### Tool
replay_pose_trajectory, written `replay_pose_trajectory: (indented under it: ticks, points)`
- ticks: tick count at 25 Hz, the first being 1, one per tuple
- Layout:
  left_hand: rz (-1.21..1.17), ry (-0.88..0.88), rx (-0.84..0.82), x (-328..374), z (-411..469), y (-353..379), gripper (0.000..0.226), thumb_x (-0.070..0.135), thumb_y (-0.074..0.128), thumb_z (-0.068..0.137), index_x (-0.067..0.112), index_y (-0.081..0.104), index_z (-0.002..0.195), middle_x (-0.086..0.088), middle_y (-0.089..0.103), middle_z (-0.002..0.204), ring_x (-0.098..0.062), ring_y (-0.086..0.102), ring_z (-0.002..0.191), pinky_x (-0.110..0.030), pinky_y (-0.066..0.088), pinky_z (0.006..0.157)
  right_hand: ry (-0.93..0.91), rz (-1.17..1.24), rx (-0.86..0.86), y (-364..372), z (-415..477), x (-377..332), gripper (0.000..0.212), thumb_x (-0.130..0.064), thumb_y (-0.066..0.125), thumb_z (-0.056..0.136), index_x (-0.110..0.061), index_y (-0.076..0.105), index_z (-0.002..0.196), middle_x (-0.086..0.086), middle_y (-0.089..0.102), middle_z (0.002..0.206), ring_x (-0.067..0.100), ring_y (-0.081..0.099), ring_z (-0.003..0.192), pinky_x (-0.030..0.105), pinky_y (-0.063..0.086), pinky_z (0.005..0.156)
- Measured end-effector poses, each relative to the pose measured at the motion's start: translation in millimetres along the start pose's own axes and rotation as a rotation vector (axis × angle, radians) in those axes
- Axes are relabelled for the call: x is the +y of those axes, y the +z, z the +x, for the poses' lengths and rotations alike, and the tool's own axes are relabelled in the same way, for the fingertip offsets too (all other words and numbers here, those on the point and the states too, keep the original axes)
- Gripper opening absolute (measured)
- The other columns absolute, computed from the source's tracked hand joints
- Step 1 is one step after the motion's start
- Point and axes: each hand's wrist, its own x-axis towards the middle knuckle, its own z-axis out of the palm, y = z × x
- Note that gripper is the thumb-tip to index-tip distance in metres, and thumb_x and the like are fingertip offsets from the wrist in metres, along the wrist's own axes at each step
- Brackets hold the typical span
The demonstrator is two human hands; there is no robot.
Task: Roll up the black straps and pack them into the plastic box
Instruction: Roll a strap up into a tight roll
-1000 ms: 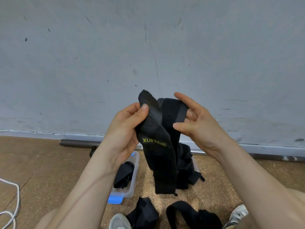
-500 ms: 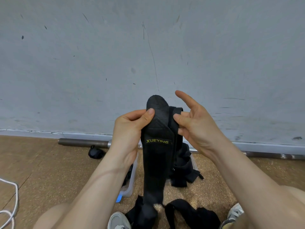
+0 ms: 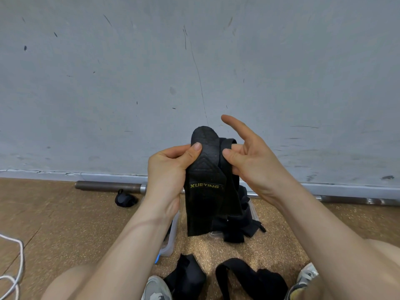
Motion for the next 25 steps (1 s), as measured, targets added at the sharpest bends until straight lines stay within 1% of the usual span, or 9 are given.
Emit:
replay_pose_trajectory:
  ticks: [3, 5, 8, 10, 13, 15, 17, 20, 25]
  points:
    - [-0.003, 0.016, 0.033, -2.8, -0.7, 3.0, 0.013, 0.01, 0.074, 0.083, 0.0, 0.074, 0.09, -0.009, 0.076, 0.078, -0.018, 0.072, 0.068, -0.023, 0.055, 0.057, 0.012, 0.011, -0.005, 2.9, -1.5, -3.5, 0.066, 0.008, 0.044, 0.098, -0.034, 0.036, 0.148, 0.008, 0.066, 0.072, 0.014, 0.057, 0.061, 0.016, 0.045, 0.052]
    - [-0.005, 0.033, 0.051, -3.4, -2.6, 4.7, 0.008, 0.008, 0.074, 0.083, 0.002, 0.074, 0.087, -0.006, 0.076, 0.074, -0.015, 0.072, 0.066, -0.022, 0.056, 0.058, 0.012, 0.031, 0.003, 4.6, -4.2, -6.7, 0.066, 0.007, 0.049, 0.097, -0.034, 0.037, 0.147, 0.003, 0.07, 0.071, 0.009, 0.064, 0.06, 0.015, 0.048, 0.054]
    - [0.056, 0.073, 0.097, -6.6, -4.5, 5.4, 0.01, 0.012, 0.078, 0.08, 0.007, 0.074, 0.087, -0.007, 0.075, 0.076, -0.019, 0.073, 0.072, -0.025, 0.057, 0.063, -0.022, -0.022, 0.051, 13.1, -7.2, -5.6, 0.063, -0.003, 0.061, 0.094, -0.044, 0.041, 0.138, 0.02, 0.074, 0.088, 0.027, 0.074, 0.081, 0.037, 0.061, 0.076]
    - [0.197, 0.152, 0.138, -10.2, -3.2, 5.6, 0.013, 0.021, 0.082, 0.078, 0.016, 0.072, 0.085, -0.005, 0.068, 0.07, -0.02, 0.067, 0.068, -0.032, 0.057, 0.065, -0.042, -0.069, 0.176, 19.7, -6.5, -1.5, 0.055, -0.005, 0.063, 0.093, -0.043, 0.049, 0.13, 0.028, 0.071, 0.089, 0.037, 0.072, 0.083, 0.046, 0.061, 0.079]
    - [0.356, 0.107, 0.127, -10.4, -5.0, 8.5, 0.034, 0.038, 0.081, 0.077, 0.024, 0.057, 0.098, 0.0, 0.059, 0.074, -0.014, 0.061, 0.067, -0.034, 0.052, 0.065, -0.065, -0.104, 0.366, 25.8, -3.9, 3.9, 0.04, -0.005, 0.059, 0.093, -0.037, 0.054, 0.117, 0.02, 0.067, 0.077, 0.03, 0.065, 0.068, 0.038, 0.058, 0.065]
    - [0.224, -0.041, 0.03, -9.4, -11.3, 13.1, 0.04, 0.036, 0.077, 0.082, 0.02, 0.053, 0.11, -0.004, 0.071, 0.081, -0.014, 0.07, 0.071, -0.029, 0.056, 0.062, -0.071, -0.14, 0.4, 28.2, -5.0, 6.2, 0.036, -0.005, 0.056, 0.091, -0.036, 0.052, 0.11, 0.008, 0.057, 0.071, 0.017, 0.054, 0.059, 0.032, 0.048, 0.057]
    - [0.025, -0.072, -0.002, -6.6, -18.2, 16.8, 0.037, 0.021, 0.074, 0.087, 0.017, 0.051, 0.116, -0.009, 0.072, 0.083, -0.015, 0.07, 0.067, -0.026, 0.055, 0.056, -0.08, -0.196, 0.381, 32.5, -6.2, 8.5, 0.03, -0.01, 0.055, 0.091, -0.034, 0.05, 0.109, -0.001, 0.052, 0.066, 0.01, 0.05, 0.058, 0.029, 0.045, 0.057]
    - [-0.129, 0.014, 0.035, -5.1, -23.5, 19.5, 0.031, 0.006, 0.069, 0.089, 0.016, 0.051, 0.112, -0.018, 0.072, 0.087, -0.02, 0.07, 0.068, -0.027, 0.056, 0.056, -0.152, -0.308, 0.381, 39.4, -7.1, 12.1, 0.016, -0.025, 0.057, 0.097, -0.029, 0.05, 0.111, -0.007, 0.049, 0.058, 0.004, 0.049, 0.052, 0.018, 0.038, 0.049]
    - [0.203, 0.3, 0.09, -22.7, -27.0, 26.1, 0.02, 0.015, 0.063, 0.092, 0.032, 0.054, 0.088, -0.016, 0.064, 0.073, -0.023, 0.058, 0.061, -0.037, 0.047, 0.054, -0.204, -0.36, 0.456, 39.1, -4.5, 14.1, 0.018, -0.014, 0.05, 0.099, -0.027, 0.052, 0.11, -0.013, 0.05, 0.046, 0.006, 0.048, 0.049, 0.025, 0.038, 0.051]
